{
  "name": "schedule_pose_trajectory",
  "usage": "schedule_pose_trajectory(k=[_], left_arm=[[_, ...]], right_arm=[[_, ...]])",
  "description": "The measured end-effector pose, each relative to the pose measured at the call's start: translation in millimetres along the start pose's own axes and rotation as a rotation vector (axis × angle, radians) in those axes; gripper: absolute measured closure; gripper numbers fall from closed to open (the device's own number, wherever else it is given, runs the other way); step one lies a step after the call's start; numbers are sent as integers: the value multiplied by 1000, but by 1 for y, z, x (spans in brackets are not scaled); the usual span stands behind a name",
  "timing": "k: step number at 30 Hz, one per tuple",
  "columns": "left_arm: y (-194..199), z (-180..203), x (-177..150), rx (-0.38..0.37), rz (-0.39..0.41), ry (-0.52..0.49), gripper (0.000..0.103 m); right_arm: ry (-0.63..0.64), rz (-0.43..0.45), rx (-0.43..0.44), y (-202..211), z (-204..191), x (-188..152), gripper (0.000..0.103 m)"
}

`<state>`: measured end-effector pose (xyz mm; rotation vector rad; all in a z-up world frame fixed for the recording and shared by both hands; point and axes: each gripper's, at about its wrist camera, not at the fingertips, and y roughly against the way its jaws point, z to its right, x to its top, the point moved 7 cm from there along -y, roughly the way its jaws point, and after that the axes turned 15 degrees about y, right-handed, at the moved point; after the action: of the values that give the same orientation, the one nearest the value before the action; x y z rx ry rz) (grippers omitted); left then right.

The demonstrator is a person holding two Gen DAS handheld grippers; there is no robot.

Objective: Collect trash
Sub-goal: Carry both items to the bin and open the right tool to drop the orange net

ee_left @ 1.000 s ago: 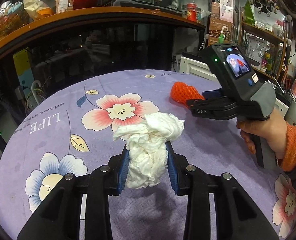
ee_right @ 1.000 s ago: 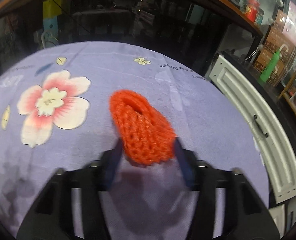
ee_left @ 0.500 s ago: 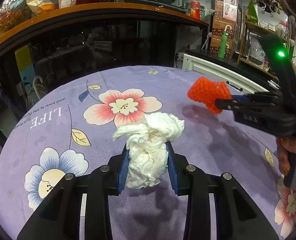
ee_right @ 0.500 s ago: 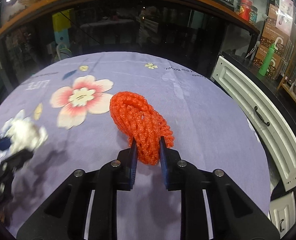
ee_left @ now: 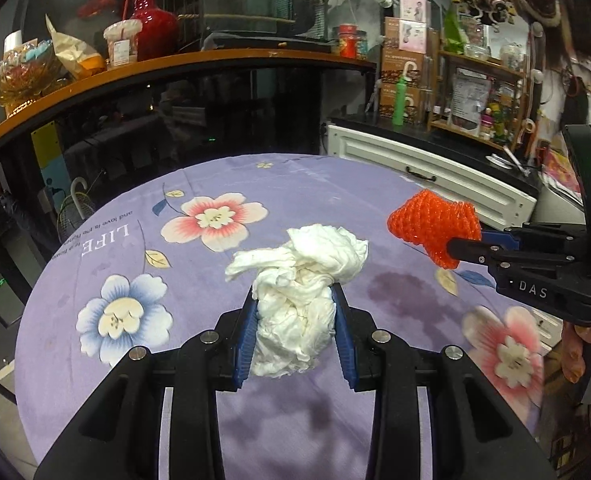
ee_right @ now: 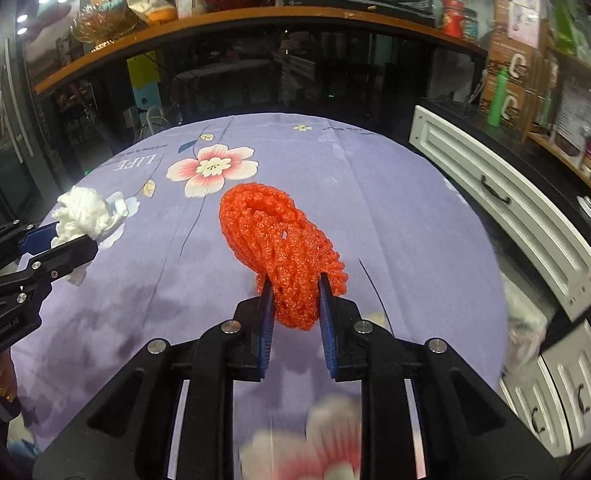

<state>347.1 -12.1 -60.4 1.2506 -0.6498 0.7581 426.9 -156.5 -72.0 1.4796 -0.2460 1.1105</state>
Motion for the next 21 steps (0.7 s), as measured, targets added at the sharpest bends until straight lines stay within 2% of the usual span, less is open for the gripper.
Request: schedule_pose_trajectory(k=[4,13,21], left_arm=[[24,24,-24,-25,-3,-21,68],[57,86,-71,-135,-42,-53,68],[76,139,-103,-217,-56,-111,68]], right_arm=[[-40,16,-16,41,4,-37,82],[-110,15,-94,111,14,-123,82],[-225,-13,-124,140,32,-193,82]])
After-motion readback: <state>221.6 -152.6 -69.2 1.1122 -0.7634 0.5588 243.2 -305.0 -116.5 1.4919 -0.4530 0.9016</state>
